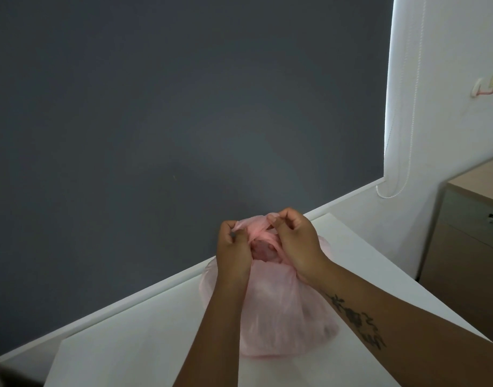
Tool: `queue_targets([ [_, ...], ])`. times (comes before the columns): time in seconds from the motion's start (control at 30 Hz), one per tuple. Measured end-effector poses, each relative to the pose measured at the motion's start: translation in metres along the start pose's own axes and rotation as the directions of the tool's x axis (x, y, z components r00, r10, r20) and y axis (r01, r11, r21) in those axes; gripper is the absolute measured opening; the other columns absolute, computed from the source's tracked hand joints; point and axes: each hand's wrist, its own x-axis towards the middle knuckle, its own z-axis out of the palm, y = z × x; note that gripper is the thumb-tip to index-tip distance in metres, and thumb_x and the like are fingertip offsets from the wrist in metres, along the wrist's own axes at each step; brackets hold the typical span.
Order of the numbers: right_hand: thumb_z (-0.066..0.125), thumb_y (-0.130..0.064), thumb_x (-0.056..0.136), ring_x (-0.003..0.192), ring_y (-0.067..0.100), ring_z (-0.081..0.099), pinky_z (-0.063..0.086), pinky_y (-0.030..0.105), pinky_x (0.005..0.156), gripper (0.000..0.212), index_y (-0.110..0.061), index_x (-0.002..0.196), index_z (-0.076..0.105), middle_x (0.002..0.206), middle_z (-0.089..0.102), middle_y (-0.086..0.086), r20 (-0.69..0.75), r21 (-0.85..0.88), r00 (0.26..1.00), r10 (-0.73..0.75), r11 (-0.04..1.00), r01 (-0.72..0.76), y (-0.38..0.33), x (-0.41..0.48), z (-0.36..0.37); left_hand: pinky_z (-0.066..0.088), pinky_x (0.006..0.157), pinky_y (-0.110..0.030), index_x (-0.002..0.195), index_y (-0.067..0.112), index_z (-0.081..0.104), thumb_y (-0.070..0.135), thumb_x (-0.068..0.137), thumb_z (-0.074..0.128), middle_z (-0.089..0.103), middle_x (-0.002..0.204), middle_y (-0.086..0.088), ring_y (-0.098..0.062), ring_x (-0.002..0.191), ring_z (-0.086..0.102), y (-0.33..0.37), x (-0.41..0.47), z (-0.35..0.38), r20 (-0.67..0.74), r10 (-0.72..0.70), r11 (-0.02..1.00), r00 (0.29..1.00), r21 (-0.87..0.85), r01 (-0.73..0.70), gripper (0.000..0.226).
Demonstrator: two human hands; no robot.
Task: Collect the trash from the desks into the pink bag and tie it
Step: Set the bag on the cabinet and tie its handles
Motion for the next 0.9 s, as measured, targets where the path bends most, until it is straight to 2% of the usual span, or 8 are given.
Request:
queue_targets([
  [0.13,0.047,-0.029,0.102,0.072,0.014,0.062,0.053,0.022,0.059,0.022,-0.014,0.092,0.059,0.081,0.065,-0.001,-0.108,-0.132,0.989,-0.098,0.988,0.083,-0.007,0.004,0.002,0.040,0.055,-0.026,0.080,0.027,0.044,0.014,0.096,0.040,0.055,0.075,0.005,-0.012,0.065,0.053,0.006,-0.005,0.007,-0.173,0.118,0.990,0.978,0.095,-0.103,0.021],
  [0.27,0.046,-0.023,0.102,0.081,0.019,0.065,0.055,0.032,0.069,0.020,-0.009,0.090,0.055,0.087,0.066,0.005,-0.113,-0.220,0.991,-0.075,0.974,0.048,-0.008,0.010,0.009,0.038,0.055,-0.026,0.088,0.029,0.042,0.017,0.099,0.039,0.056,0.075,0.014,-0.005,0.068,0.055,0.006,-0.013,0.011,-0.262,0.285,0.937,0.922,0.277,-0.211,0.017],
  [0.43,0.061,-0.010,0.088,0.079,0.017,0.065,0.051,0.024,0.065,0.014,-0.018,0.076,0.064,0.082,0.070,-0.001,0.273,-0.355,0.949,0.160,0.933,-0.055,-0.016,0.028,-0.005,0.043,0.059,-0.028,0.090,0.030,0.047,0.019,0.100,0.041,0.058,0.076,0.017,-0.009,0.071,0.058,-0.001,-0.007,-0.001,-0.207,0.381,0.884,0.901,0.367,-0.289,0.016],
  [0.53,0.065,-0.012,0.087,0.073,0.010,0.063,0.050,0.019,0.062,0.012,-0.019,0.078,0.070,0.082,0.071,-0.004,0.426,-0.449,0.885,0.189,0.893,0.026,-0.019,0.033,-0.015,0.044,0.063,-0.024,0.090,0.025,0.053,0.016,0.100,0.045,0.060,0.080,0.014,-0.004,0.074,0.057,0.001,0.000,-0.011,-0.116,0.404,0.881,0.908,0.318,-0.351,0.016],
  [0.63,0.067,-0.017,0.087,0.072,0.012,0.062,0.051,0.025,0.066,0.009,-0.016,0.082,0.074,0.082,0.072,0.003,0.492,-0.427,0.829,0.265,0.904,-0.035,-0.017,0.031,-0.013,0.046,0.072,-0.026,0.089,0.023,0.056,0.012,0.098,0.049,0.062,0.087,0.007,-0.009,0.081,0.057,0.002,0.008,-0.017,-0.054,0.397,0.888,0.916,0.276,-0.368,0.016],
  [0.73,0.062,-0.013,0.091,0.075,0.016,0.062,0.051,0.028,0.069,0.012,-0.007,0.093,0.073,0.086,0.072,0.008,0.539,-0.277,0.780,0.318,0.941,-0.193,-0.015,0.029,-0.017,0.040,0.061,-0.014,0.080,0.027,0.052,0.009,0.097,0.049,0.056,0.072,0.019,0.001,0.065,0.049,0.003,0.011,-0.019,-0.019,0.363,0.913,0.931,0.207,-0.352,0.025],
  [0.8,0.061,-0.022,0.093,0.078,0.015,0.067,0.053,0.026,0.069,0.015,-0.016,0.096,0.074,0.090,0.074,0.005,0.527,-0.147,0.796,0.299,0.954,-0.261,-0.017,0.025,-0.019,0.036,0.054,-0.013,0.077,0.026,0.049,0.010,0.096,0.050,0.052,0.065,0.021,0.000,0.059,0.044,0.001,0.013,-0.021,-0.029,0.347,0.922,0.937,0.194,-0.335,0.024],
  [0.9,0.074,-0.043,0.082,0.090,0.014,0.073,0.058,0.030,0.077,0.025,-0.034,0.104,0.069,0.099,0.076,-0.004,0.502,-0.117,0.837,0.217,0.976,-0.183,-0.019,0.013,-0.019,0.039,0.056,-0.017,0.078,0.024,0.051,0.011,0.095,0.051,0.053,0.065,0.019,-0.001,0.059,0.045,0.002,0.016,-0.021,-0.048,0.311,0.941,0.949,0.157,-0.301,0.021],
])
